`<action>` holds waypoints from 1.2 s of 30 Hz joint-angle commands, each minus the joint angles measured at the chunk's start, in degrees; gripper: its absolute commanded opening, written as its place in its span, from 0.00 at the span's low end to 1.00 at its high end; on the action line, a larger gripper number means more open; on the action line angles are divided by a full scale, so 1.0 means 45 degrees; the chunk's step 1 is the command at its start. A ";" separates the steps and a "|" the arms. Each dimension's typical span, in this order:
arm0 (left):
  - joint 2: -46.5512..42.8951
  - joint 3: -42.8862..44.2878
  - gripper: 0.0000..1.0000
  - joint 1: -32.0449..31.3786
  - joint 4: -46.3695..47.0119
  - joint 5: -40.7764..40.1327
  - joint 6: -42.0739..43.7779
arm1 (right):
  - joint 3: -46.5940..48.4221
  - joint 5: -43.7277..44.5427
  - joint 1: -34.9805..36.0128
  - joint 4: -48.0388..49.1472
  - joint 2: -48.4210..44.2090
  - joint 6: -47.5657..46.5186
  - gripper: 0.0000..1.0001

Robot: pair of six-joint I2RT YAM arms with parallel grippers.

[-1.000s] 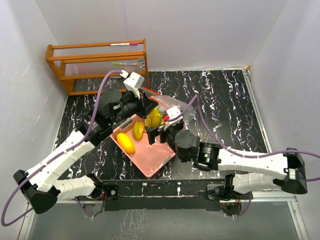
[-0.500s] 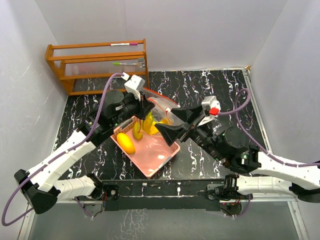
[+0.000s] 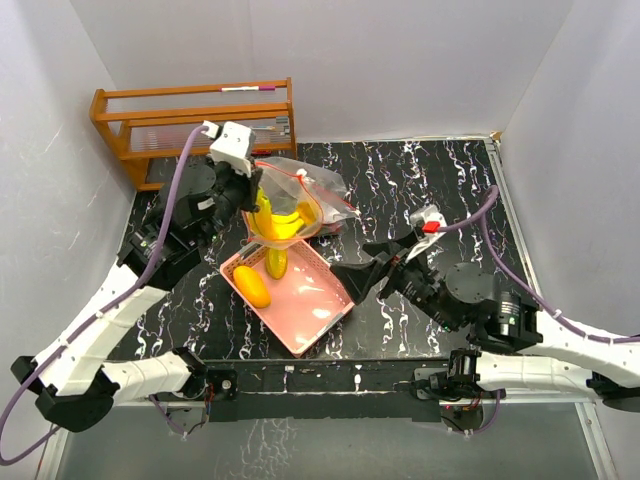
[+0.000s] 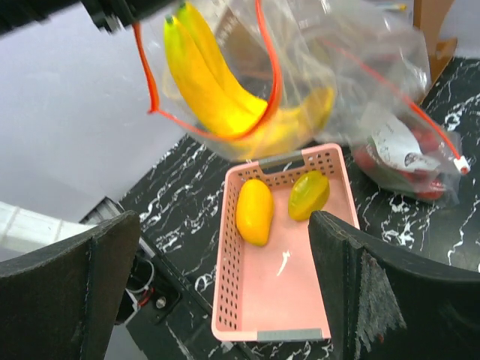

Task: Place the food in the zip-top bag and seal the zipper
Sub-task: Pick up the fake fruit from the bin.

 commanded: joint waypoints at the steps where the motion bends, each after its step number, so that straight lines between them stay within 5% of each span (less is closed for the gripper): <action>1: -0.0473 -0.0068 0.00 0.0765 -0.0440 -0.1875 0.0702 | -0.0355 -0.0336 0.0046 -0.0401 0.0649 0.0891 0.98; 11: -0.0763 -0.0313 0.00 0.3083 -0.0696 -0.1681 0.0692 | 0.0073 0.0062 -0.0187 0.1727 0.5765 0.0887 0.98; 20: -0.1229 -0.0782 0.00 0.3445 -0.0608 -0.3256 0.1902 | 0.2444 -0.1547 -0.1557 0.2884 1.0570 0.1744 0.97; 31: -0.1616 -0.1337 0.00 0.3537 -0.0562 -0.2719 0.1647 | 0.5268 -0.4392 -0.2666 0.3275 1.4232 0.0816 0.69; 36: -0.1739 -0.1416 0.00 0.3537 -0.0547 -0.2513 0.1530 | 0.5919 -0.5536 -0.2789 0.2968 1.5076 0.0239 0.68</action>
